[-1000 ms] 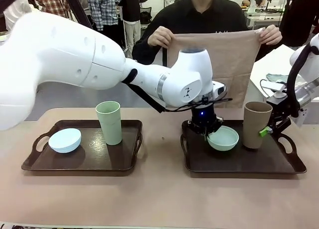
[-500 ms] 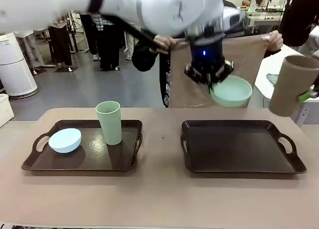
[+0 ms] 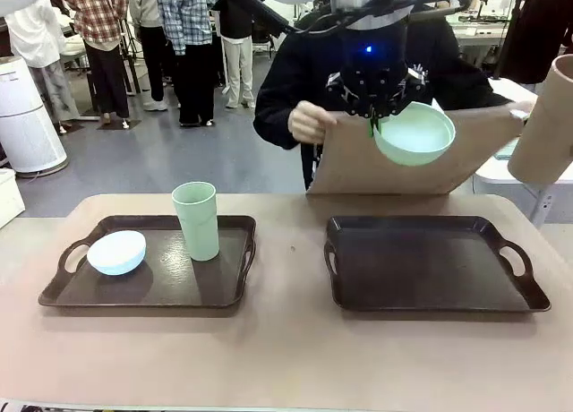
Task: Set up a tray with a mat and arrange the tableware.
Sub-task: Pick up the Picnic Bowl and Reusable plastic cup from the Handle tray in front of the human's position and hold them in the air, then place the Picnic Bowl and Reusable plastic cup back onto the Handle tray in front of the human's position.
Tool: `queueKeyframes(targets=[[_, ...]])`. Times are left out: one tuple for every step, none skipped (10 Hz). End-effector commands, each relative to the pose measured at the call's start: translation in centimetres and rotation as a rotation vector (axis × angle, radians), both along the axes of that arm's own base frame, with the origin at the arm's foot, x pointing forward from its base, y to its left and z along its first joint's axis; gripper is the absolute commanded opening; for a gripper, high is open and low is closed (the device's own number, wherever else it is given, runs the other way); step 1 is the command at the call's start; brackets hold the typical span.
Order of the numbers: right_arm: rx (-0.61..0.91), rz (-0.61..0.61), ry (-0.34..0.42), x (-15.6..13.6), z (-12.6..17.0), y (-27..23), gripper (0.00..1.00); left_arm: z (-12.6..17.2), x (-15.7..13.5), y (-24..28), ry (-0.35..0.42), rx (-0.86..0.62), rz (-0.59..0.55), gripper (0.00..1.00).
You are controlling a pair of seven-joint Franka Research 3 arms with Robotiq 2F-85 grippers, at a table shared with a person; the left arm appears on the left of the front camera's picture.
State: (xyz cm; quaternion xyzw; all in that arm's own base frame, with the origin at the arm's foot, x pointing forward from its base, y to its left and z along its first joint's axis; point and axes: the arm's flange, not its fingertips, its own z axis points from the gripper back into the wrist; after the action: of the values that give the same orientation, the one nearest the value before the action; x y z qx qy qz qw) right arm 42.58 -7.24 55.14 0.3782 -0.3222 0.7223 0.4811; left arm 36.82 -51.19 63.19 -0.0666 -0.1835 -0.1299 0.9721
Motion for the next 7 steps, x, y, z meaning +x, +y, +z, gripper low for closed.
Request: queueKeyframes(targets=[[0.0,0.005,0.016,0.75,-0.58,0.05,0.0,-0.44,0.13,0.26,0.011,-0.019,-0.016,0.0],[0.0,0.005,0.016,0.75,-0.58,0.05,0.0,-0.44,0.13,0.26,0.011,-0.019,-0.016,0.0],[0.0,0.005,0.016,0.75,-0.58,0.05,0.0,-0.44,0.13,0.26,0.011,-0.019,-0.016,0.0],[0.0,0.005,0.016,0.75,-0.58,0.05,0.0,-0.44,0.13,0.26,0.011,-0.019,-0.016,0.0],[0.0,0.005,0.016,0.75,-0.58,0.05,0.0,-0.44,0.13,0.26,0.011,-0.019,-0.016,0.0],[0.0,0.005,0.016,0.75,-0.58,0.05,0.0,-0.44,0.13,0.26,0.011,-0.019,-0.016,0.0],[0.0,0.005,0.016,0.75,-0.58,0.05,0.0,-0.44,0.13,0.26,0.011,-0.019,-0.016,0.0]])
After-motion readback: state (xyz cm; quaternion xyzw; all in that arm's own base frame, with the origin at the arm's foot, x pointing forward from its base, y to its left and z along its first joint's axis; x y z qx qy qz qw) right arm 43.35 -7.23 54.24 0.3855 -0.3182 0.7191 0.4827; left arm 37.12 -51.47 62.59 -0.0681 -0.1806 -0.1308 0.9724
